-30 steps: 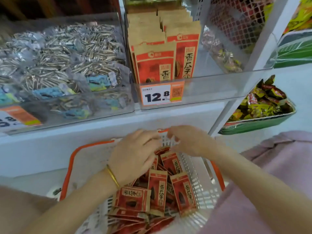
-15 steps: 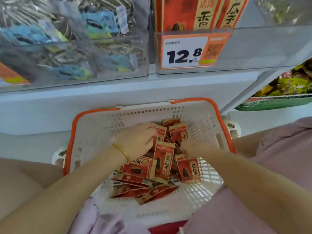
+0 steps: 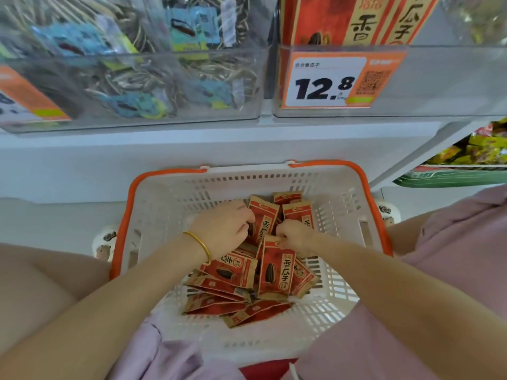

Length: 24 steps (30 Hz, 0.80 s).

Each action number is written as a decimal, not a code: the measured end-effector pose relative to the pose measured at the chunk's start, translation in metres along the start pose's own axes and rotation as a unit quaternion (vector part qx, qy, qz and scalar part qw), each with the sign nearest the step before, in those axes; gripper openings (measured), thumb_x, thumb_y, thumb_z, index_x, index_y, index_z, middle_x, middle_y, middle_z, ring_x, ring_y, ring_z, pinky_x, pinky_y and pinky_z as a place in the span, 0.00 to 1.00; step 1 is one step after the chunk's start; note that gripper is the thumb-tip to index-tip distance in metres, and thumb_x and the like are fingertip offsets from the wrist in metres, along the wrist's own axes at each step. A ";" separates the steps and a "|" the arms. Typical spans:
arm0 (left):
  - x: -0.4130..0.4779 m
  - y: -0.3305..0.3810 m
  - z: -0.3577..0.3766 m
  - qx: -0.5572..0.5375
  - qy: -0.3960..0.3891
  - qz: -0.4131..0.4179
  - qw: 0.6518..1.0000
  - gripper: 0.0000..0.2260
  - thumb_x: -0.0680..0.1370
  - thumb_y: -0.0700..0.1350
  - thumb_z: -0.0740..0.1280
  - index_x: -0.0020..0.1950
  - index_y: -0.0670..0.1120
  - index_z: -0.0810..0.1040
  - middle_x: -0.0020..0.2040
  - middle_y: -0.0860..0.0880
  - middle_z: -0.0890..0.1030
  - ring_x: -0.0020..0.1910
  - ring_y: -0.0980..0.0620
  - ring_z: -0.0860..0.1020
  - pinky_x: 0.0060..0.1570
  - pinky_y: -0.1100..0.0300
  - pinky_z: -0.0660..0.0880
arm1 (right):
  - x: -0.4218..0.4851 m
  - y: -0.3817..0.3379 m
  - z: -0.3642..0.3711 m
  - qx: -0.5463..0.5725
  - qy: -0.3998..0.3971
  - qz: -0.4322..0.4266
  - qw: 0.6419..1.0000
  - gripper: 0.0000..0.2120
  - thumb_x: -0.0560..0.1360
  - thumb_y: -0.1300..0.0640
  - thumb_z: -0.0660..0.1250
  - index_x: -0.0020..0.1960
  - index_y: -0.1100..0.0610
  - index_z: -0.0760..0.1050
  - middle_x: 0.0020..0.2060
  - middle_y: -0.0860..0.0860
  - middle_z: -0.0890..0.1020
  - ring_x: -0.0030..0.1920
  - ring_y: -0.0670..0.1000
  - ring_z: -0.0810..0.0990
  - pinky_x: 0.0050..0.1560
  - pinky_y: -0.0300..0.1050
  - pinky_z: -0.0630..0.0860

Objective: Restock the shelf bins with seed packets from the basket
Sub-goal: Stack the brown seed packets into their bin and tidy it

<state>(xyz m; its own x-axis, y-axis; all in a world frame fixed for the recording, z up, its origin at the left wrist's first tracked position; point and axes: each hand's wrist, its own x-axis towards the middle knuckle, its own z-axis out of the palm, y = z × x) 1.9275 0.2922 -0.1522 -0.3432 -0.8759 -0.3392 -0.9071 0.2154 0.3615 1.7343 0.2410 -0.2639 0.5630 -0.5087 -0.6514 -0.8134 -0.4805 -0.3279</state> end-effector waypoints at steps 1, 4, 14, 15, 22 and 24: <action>0.000 0.000 0.000 -0.002 -0.006 -0.005 1.000 0.13 0.79 0.45 0.56 0.60 0.50 0.76 0.56 0.53 0.75 0.56 0.54 0.73 0.57 0.56 0.72 | -0.004 -0.001 -0.003 0.002 0.000 -0.009 1.000 0.18 0.75 0.60 0.65 0.31 0.53 0.61 0.33 0.47 0.69 0.40 0.50 0.70 0.38 0.42 0.63; 0.001 0.002 -0.001 -0.004 -0.017 -0.019 1.000 0.14 0.79 0.46 0.57 0.63 0.50 0.74 0.59 0.52 0.74 0.58 0.53 0.73 0.58 0.55 0.72 | -0.019 -0.006 -0.024 0.001 0.000 -0.039 0.999 0.15 0.75 0.61 0.65 0.32 0.57 0.63 0.34 0.49 0.72 0.38 0.51 0.71 0.42 0.44 0.66; 0.011 0.031 -0.011 -0.278 -0.072 -0.009 0.958 0.43 0.65 0.56 0.76 0.73 0.52 0.57 0.68 0.53 0.69 0.66 0.55 0.69 0.66 0.53 0.68 | -0.128 -0.016 -0.136 0.048 0.121 -0.097 0.987 0.04 0.75 0.60 0.66 0.43 0.60 0.73 0.41 0.50 0.76 0.42 0.48 0.75 0.46 0.45 0.71; 0.010 0.036 -0.013 -0.310 -0.068 -0.002 0.948 0.42 0.65 0.53 0.77 0.73 0.52 0.57 0.65 0.54 0.71 0.63 0.57 0.72 0.64 0.56 0.70 | -0.137 -0.017 -0.139 0.065 0.145 -0.101 0.982 0.05 0.75 0.60 0.67 0.42 0.59 0.72 0.38 0.48 0.74 0.40 0.47 0.73 0.44 0.43 0.70; 0.002 0.064 -0.035 -0.423 0.026 -0.001 0.906 0.18 0.72 0.43 0.72 0.57 0.52 0.68 0.49 0.56 0.77 0.44 0.65 0.77 0.38 0.73 0.75 | -0.164 -0.018 -0.135 0.356 0.334 -0.043 0.872 0.07 0.73 0.62 0.70 0.46 0.56 0.73 0.43 0.49 0.78 0.44 0.50 0.79 0.47 0.40 0.77; -0.001 0.068 -0.041 -0.435 0.070 0.000 0.898 0.21 0.73 0.44 0.72 0.62 0.46 0.67 0.51 0.55 0.77 0.47 0.63 0.76 0.39 0.72 0.75 | -0.170 -0.014 -0.128 0.500 0.342 -0.025 0.796 0.15 0.71 0.58 0.72 0.54 0.55 0.71 0.50 0.52 0.79 0.51 0.52 0.81 0.52 0.50 0.80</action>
<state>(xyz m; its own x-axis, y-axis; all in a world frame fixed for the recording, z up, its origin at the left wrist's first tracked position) 1.8761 0.2899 -0.0914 -0.2543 -0.9343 -0.2497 -0.3530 -0.1507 0.9234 1.6688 0.2433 -0.0611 0.2691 -0.9404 -0.2079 -0.3050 0.1215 -0.9446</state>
